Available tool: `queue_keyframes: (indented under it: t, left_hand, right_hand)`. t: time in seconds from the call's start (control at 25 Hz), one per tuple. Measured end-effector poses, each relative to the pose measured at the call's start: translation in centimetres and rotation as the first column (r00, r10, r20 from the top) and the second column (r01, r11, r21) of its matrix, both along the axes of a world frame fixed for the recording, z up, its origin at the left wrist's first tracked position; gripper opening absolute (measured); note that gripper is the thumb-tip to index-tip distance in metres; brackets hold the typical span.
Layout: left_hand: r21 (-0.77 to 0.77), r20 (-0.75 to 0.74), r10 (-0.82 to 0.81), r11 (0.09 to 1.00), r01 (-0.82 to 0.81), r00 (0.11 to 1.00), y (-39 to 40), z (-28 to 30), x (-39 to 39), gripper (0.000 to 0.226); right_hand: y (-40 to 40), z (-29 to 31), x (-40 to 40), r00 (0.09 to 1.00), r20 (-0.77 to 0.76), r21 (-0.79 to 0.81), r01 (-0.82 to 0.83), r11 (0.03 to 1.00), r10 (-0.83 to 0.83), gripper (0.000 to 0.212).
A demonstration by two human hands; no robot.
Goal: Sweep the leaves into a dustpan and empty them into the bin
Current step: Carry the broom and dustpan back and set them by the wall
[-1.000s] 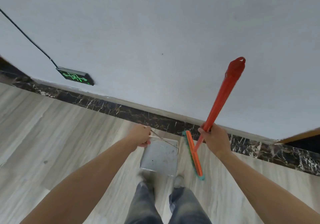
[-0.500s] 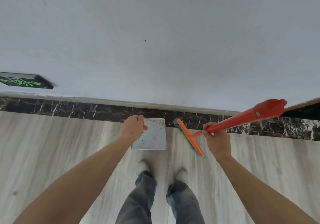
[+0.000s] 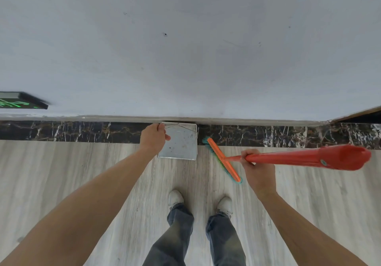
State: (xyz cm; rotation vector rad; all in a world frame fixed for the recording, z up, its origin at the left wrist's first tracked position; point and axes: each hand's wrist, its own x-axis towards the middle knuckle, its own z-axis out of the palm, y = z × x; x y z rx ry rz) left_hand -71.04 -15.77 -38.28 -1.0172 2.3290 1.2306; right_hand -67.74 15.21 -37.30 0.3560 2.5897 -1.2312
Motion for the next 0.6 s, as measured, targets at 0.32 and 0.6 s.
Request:
queue_keyframes:
  t: [0.32,0.6]
  left_hand:
    - [-0.118,0.004,-0.141,0.983,0.141,0.990,0.3,-0.5,-4.5,0.033]
    - [-0.033,-0.009,0.021,0.999,-0.021,1.000,0.3,-1.5,-7.9,0.031]
  right_hand:
    - [0.2,-0.9,0.0,0.998,0.058,-0.023,0.013,1.000,-0.012,0.015]
    - [0.4,-1.2,0.7,0.997,0.082,-0.021,0.007,1.000,-0.006,0.021]
